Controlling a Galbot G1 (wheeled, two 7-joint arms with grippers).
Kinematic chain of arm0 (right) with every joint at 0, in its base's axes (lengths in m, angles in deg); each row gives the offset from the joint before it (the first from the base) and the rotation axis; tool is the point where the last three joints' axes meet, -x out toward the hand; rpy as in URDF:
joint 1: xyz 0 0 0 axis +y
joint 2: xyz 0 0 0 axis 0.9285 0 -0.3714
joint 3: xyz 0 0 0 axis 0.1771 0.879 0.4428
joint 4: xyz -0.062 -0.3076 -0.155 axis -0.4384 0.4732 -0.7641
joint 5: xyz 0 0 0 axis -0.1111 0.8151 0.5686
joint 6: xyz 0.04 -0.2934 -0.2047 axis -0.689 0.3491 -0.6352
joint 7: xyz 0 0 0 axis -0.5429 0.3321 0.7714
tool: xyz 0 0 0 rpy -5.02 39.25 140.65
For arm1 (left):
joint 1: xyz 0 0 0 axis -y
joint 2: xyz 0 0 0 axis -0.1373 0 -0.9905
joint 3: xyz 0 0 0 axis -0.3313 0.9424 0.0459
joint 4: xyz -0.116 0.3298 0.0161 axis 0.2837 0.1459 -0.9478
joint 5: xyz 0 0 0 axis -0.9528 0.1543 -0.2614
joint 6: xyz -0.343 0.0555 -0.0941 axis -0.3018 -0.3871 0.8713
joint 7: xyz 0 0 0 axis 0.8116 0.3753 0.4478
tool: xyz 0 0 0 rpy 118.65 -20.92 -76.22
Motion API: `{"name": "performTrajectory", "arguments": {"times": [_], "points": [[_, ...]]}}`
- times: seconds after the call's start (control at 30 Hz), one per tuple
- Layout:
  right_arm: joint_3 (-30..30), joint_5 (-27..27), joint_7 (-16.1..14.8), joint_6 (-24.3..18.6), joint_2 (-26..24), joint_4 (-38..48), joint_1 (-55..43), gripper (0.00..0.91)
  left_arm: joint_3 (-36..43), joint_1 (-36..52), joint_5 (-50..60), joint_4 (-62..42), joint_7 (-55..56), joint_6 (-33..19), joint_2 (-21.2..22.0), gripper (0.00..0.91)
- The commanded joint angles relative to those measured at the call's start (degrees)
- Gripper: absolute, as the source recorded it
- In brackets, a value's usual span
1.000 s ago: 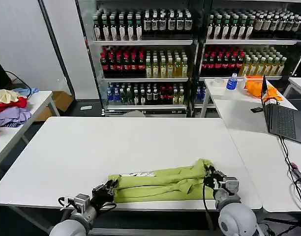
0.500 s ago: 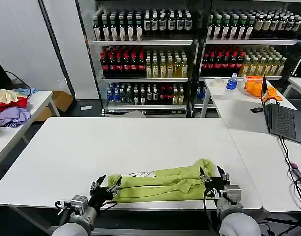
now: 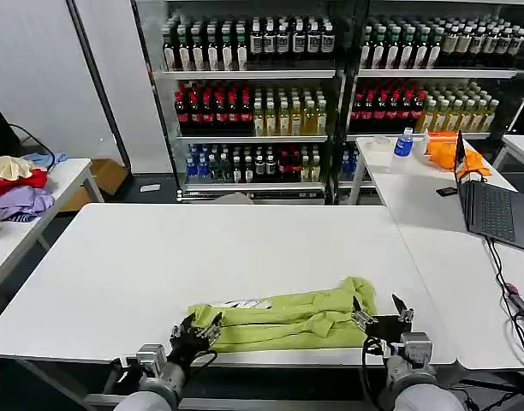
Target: Fold and organize the clothes.
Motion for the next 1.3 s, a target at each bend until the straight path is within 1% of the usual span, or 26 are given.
{"name": "performTrajectory", "arguments": {"times": [0.03, 0.33, 0.57, 0.77, 0.8, 0.93, 1.0, 1.1, 1.2, 1.27, 1.3], "points": [[-0.6, 0.4, 0.0, 0.0, 0.1, -1.2, 0.9, 0.907, 0.4, -0.8, -0.7, -2.7, 0.2, -0.9, 2.5, 0.03], [-0.9, 0.4, 0.0, 0.1, 0.1, -1.3, 1.1, 0.907, -0.8, -0.9, -2.3, -2.6, -0.5, -1.6, 2.0, 0.03], [-0.7, 0.1, 0.1, 0.3, -0.1, -0.9, 0.2, 0.907, -4.3, -0.2, -4.4, -2.5, -0.8, -1.7, -0.2, 0.03], [-1.1, -0.8, 0.1, 0.4, -0.9, -0.9, -0.9, 0.907, -10.5, 0.8, -7.5, -2.8, -1.2, -1.6, -5.8, 0.03], [-1.2, -1.1, 0.1, 0.5, -1.0, -0.9, -1.2, 0.907, -12.3, 1.5, -8.3, -3.5, -1.3, -1.6, -7.6, 0.03], [-1.5, -2.2, 0.2, 0.6, -1.5, -0.8, -2.3, 0.907, -17.1, 4.2, -11.4, -6.5, -1.5, -1.1, -12.3, 0.03], [-1.6, -2.6, 0.2, 0.6, -1.6, -0.7, -2.7, 0.907, -19.3, 5.9, -13.1, -8.4, -1.9, -0.9, -15.3, 0.03], [-1.7, -2.9, 0.2, 0.7, -1.7, -0.6, -3.1, 0.907, -22.3, 7.9, -15.8, -11.0, -2.3, -0.6, -18.3, 0.03], [-1.7, -3.1, 0.2, 0.7, -2.0, -0.8, -3.4, 0.907, -24.3, 9.1, -20.0, -10.3, -2.2, 0.7, -19.8, 0.03], [-1.7, -3.2, 0.1, 0.7, -2.1, -0.8, -3.5, 0.907, -24.7, 9.5, -24.6, -8.6, -1.8, 1.3, -19.8, 0.03], [-1.7, -3.3, 0.2, 0.8, -2.2, -0.7, -3.6, 0.907, -24.8, 9.7, -28.8, -7.0, -1.5, 1.7, -19.5, 0.03]]}}
